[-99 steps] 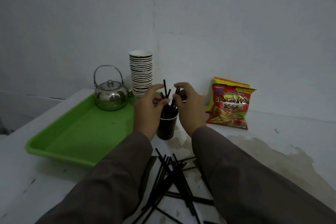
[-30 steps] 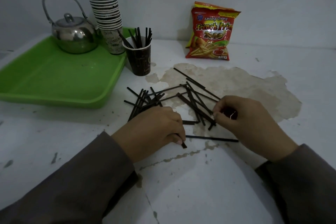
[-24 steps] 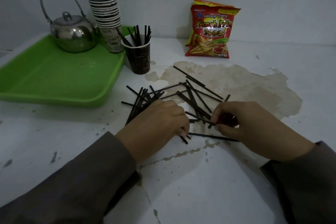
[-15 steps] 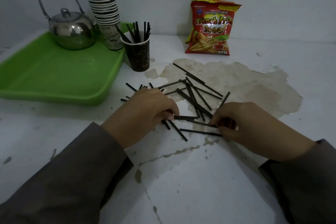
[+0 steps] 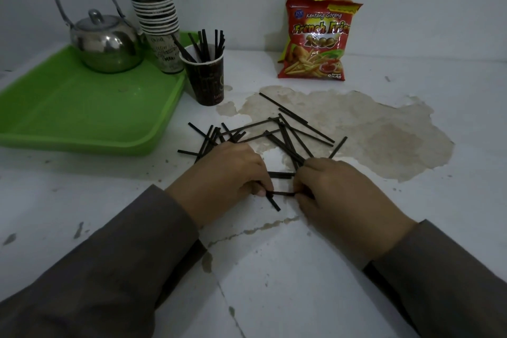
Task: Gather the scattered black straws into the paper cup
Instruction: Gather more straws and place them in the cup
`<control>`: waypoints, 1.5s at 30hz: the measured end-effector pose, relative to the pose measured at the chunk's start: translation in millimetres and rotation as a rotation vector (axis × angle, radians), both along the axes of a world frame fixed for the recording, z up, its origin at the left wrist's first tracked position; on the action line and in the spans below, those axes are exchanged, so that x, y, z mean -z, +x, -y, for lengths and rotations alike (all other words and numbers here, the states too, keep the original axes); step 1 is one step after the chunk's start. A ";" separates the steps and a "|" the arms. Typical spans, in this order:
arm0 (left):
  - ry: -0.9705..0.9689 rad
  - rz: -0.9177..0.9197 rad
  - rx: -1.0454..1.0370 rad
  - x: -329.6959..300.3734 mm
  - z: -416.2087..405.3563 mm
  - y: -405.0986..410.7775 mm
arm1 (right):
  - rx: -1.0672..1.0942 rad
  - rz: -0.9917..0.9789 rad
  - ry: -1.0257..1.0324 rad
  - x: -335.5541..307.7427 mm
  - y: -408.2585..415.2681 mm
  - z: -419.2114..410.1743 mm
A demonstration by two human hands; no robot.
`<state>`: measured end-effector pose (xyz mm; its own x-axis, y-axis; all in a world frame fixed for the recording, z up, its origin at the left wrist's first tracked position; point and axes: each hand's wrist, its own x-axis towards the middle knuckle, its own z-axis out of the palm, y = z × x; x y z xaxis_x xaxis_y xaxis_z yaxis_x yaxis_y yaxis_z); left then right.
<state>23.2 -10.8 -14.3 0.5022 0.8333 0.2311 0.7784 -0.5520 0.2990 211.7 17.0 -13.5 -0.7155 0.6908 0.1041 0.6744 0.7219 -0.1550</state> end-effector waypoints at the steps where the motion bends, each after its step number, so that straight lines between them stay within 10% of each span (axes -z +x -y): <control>1: -0.010 0.004 -0.012 0.8 -0.6 0.8 | 0.009 0.000 0.001 0.8 -1.5 1.2; 9: 0.064 0.089 -0.039 9.5 -0.9 6.8 | 0.007 -0.002 0.000 -0.7 2.2 0.1; 20: 0.429 0.927 -0.341 -20.9 8.7 2.1 | 0.142 -0.412 -0.260 -24.3 22.2 -16.1; 28: 0.419 1.266 -0.426 -37.3 -17.3 -14.7 | 0.109 -1.085 -1.016 -46.4 -24.2 -40.4; 37: 0.630 1.418 -0.598 -56.7 -54.3 -63.5 | 0.125 -1.462 -0.498 -72.8 -121.9 -79.5; 45: 0.654 1.052 -0.662 -71.7 -94.3 -95.4 | 0.186 -1.178 -0.098 -83.3 -162.3 -108.8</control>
